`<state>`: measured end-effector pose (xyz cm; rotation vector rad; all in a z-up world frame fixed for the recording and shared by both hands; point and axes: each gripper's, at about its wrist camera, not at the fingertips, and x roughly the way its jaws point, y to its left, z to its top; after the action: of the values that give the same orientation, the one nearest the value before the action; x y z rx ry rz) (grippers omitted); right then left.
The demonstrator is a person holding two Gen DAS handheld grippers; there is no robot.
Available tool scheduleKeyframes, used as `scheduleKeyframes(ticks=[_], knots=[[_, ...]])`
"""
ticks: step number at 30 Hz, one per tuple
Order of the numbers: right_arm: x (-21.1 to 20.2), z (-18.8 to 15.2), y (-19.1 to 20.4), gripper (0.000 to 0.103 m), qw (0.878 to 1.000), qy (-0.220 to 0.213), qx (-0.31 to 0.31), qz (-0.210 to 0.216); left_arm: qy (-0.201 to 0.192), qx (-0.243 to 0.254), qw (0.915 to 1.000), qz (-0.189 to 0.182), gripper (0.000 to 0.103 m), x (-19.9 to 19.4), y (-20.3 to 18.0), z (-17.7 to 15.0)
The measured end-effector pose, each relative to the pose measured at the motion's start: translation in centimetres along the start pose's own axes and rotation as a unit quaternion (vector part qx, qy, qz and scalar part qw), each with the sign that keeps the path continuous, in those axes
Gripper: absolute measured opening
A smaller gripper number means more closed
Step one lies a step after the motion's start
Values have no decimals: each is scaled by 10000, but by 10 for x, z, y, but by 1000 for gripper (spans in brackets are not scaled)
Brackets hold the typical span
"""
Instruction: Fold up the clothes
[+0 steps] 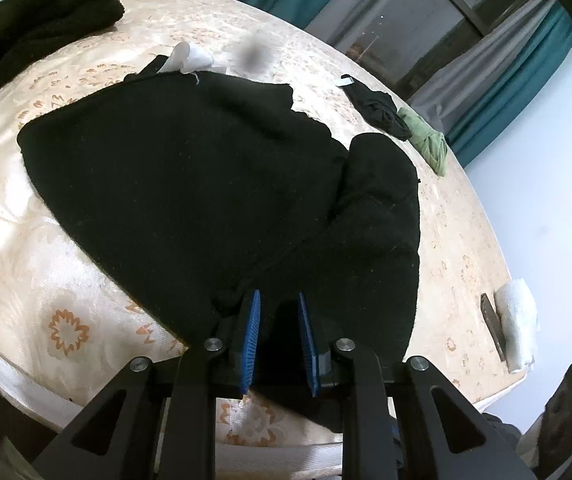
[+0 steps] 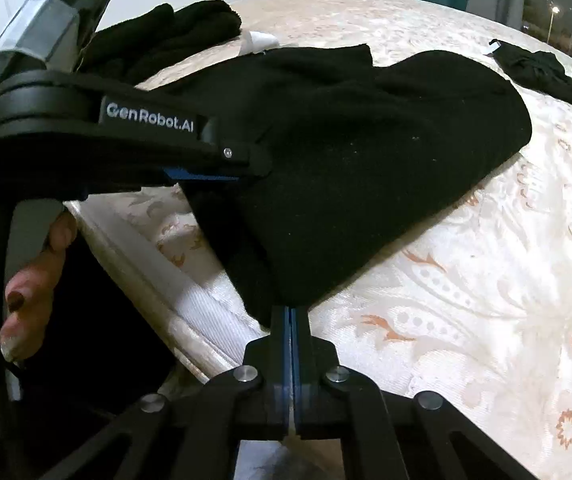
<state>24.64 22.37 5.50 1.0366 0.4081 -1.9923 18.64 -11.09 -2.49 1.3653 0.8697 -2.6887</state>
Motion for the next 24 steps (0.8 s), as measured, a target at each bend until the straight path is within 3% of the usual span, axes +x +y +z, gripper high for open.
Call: scheduleKeyframes(ticks=[7,9,15,24], knots=[[-10,4,4,5,9998,-111,-97,-146,-3,-15,10000,-6,20,0,1,-2],[-16,7,5,18,9995,-217,-128,-211,-3,-31,10000,-13,21,0,1,-2],[-14,21,9,33,9981,-442,-336,-263,8,-59,10000,-39,21,0,2,-2],[19,25,7,33,9984,-342,-209,-410,39,-110,9999,-85,21,1,5,-2]])
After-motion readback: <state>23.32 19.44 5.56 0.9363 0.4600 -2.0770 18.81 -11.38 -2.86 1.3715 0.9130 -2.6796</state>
